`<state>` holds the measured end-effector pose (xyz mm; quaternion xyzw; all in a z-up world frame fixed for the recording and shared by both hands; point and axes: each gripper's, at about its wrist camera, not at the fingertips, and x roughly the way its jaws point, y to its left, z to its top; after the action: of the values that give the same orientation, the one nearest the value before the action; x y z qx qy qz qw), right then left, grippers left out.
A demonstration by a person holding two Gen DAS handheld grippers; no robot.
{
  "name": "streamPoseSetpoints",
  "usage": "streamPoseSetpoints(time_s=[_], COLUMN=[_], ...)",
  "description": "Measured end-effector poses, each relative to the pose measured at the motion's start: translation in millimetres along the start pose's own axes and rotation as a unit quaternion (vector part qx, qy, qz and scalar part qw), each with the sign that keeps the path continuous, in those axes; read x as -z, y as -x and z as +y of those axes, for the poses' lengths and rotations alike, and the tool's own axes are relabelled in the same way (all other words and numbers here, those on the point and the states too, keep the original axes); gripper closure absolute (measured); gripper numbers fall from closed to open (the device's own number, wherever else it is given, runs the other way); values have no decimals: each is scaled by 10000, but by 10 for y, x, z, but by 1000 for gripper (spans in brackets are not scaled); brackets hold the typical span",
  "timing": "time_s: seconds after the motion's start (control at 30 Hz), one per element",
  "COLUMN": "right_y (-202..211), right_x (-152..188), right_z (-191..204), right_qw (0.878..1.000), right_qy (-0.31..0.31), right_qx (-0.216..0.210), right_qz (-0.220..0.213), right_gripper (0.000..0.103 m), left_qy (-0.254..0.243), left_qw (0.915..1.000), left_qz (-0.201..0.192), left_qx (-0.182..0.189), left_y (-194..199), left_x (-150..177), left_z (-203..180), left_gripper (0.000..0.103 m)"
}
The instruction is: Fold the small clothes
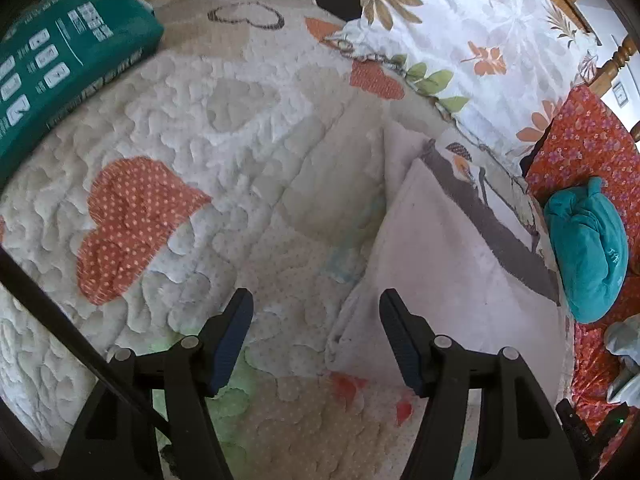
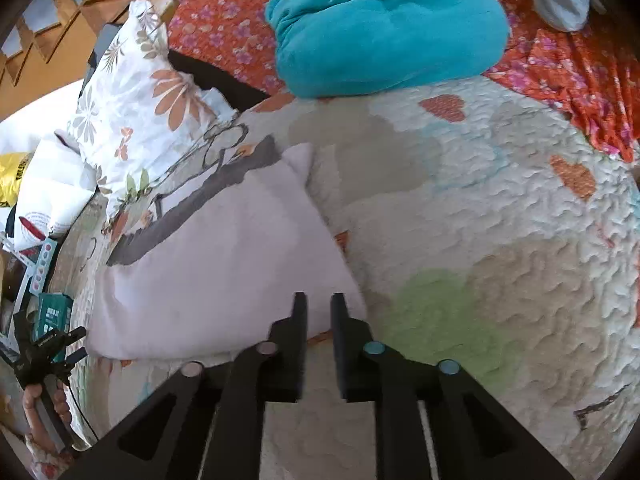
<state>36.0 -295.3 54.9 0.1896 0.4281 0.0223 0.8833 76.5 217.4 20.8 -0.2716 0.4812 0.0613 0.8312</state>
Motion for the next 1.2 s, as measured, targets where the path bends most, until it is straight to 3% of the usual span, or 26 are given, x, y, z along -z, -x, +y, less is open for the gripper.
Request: streamPoseSetpoints(time_s=[0.13,0.3,0.37,0.4,0.7,0.87,1.0,1.2], right_y=[10,-16,-31,-36,-58,-87,-101,-179], right_x=[16,2,13,20,51,57,72,133], right_z=[23,-72,-108,-117,-45,-74,-106,-154], right_qw=[9999,9998,9997,9996,9996,9995,9994,9982], right_qy=[60,-140,-240,-274,-71,-133,-271,-578], right_qx=[74,66,58,53,248,258,185,-110], right_qz=[-110,-90,-63,-58,-147,-102,-68,109], right_gripper=[66,57,57,57,52,50,46,45], left_qy=[-127,-550,-728,-772,-138,-38,24,-169], left_qw=[9999,9983,9970,9967,9997,9992,9983,9979], left_qz=[10,-10,30,118,136,-303,-522,-629], left_qx=[21,-183,-246,-223,116,-241,-245,-53], left_y=[-66,-154,-173,-187,-30,139,270,366], left_x=[6,34,33,29,-32,-92,-114,-87], left_z=[-64,-228,-275,-277,-67,10,20,-140], left_gripper=[27,29,70,99,98,97,72,58])
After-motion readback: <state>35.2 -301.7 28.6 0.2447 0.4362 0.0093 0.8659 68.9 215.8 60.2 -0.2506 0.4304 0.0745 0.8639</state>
